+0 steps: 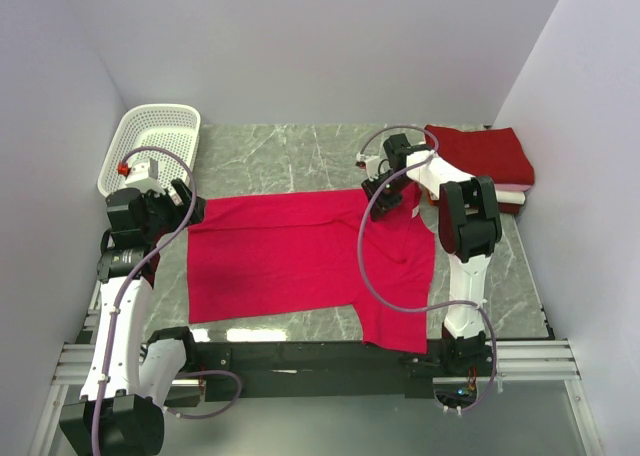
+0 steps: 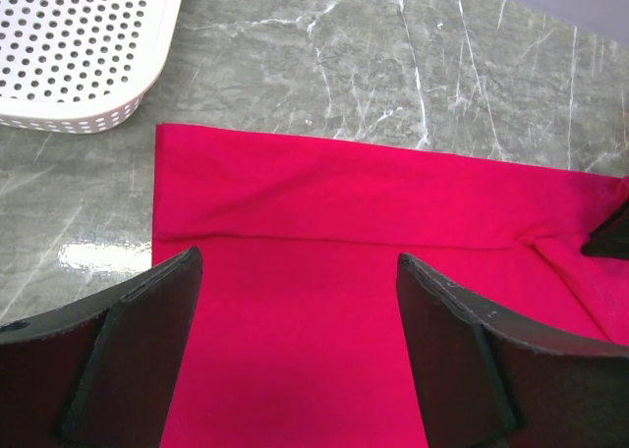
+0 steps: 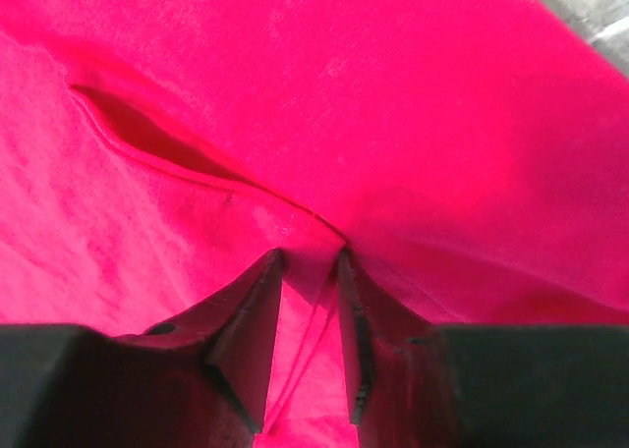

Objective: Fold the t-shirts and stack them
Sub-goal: Fold the tshirt

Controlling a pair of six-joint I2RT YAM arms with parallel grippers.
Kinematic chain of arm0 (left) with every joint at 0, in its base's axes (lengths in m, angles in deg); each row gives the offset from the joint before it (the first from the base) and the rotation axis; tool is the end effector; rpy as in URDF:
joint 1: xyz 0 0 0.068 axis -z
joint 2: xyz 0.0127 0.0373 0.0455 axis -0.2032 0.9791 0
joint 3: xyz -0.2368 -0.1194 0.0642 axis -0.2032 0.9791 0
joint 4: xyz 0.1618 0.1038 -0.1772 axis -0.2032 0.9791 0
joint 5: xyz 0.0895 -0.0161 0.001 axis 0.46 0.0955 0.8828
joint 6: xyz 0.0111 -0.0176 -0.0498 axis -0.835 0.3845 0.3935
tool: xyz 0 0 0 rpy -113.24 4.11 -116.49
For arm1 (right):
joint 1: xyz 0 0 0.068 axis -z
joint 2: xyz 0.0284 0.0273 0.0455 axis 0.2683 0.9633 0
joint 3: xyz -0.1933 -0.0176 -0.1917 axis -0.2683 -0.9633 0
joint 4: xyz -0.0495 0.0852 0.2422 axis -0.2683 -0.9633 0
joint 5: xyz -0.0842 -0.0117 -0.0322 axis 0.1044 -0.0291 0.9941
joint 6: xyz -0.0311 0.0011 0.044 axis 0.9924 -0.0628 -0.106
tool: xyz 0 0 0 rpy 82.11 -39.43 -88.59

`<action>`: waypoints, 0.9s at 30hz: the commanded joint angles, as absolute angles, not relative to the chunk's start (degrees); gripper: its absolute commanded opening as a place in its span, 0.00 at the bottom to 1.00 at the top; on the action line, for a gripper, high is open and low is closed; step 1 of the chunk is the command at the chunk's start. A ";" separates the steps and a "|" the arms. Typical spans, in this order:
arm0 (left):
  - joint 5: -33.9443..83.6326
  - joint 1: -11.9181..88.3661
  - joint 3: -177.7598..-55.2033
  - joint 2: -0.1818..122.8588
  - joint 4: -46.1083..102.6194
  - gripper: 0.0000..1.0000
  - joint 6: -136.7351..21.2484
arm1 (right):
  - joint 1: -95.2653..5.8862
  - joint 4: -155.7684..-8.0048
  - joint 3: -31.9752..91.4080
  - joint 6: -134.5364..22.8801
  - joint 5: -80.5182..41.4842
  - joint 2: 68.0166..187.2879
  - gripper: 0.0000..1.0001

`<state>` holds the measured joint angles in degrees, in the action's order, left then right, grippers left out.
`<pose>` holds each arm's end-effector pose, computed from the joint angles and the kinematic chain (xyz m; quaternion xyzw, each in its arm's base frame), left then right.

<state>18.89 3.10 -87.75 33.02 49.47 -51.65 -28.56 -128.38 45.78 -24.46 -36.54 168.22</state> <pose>0.1878 0.0196 0.3091 -0.1213 0.8203 -0.1460 0.5396 0.4104 0.1100 0.1642 -0.3353 0.9113 0.2000 0.1311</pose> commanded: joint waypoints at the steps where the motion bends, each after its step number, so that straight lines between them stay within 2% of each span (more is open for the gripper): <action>1: 17.81 3.29 -87.82 32.07 46.88 0.85 -52.36 | -28.92 -129.37 47.34 -24.49 -37.45 166.99 0.31; 2: 17.73 3.20 -87.91 31.99 46.88 0.85 -52.36 | -28.84 -129.80 47.16 -24.23 -37.54 166.55 0.28; 3: 17.81 3.20 -87.82 31.99 46.88 0.85 -52.36 | -28.83 -129.81 46.90 -23.97 -37.80 165.50 0.19; 5: 17.64 3.20 -87.91 31.99 46.79 0.85 -52.36 | -28.92 -129.55 45.85 -23.70 -37.80 163.31 0.12; 14: 17.55 3.20 -87.82 31.90 46.71 0.85 -52.36 | -31.38 -130.16 39.78 -22.12 -40.35 154.95 0.07; 19: 17.37 3.20 -87.73 31.81 46.62 0.86 -52.27 | -36.99 -131.64 34.87 -20.02 -43.07 152.04 0.07; 22: 17.29 3.20 -87.73 32.16 46.62 0.86 -52.27 | -42.78 -133.23 32.67 -18.26 -44.04 151.95 0.14; 23: 17.29 3.29 -87.73 32.16 46.62 0.86 -52.27 | -43.94 -133.32 32.05 -18.08 -43.87 151.78 0.29; 24: 17.37 3.29 -87.73 32.34 46.62 0.86 -52.36 | -45.34 -133.50 31.78 -17.82 -43.35 151.78 0.35; 27: 17.55 3.20 -87.73 32.69 46.79 0.86 -52.36 | -46.24 -133.85 32.56 -18.34 -42.73 150.38 0.42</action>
<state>18.71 3.10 -87.69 32.91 49.41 -51.65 -46.04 -132.40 31.71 -19.26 -42.25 153.75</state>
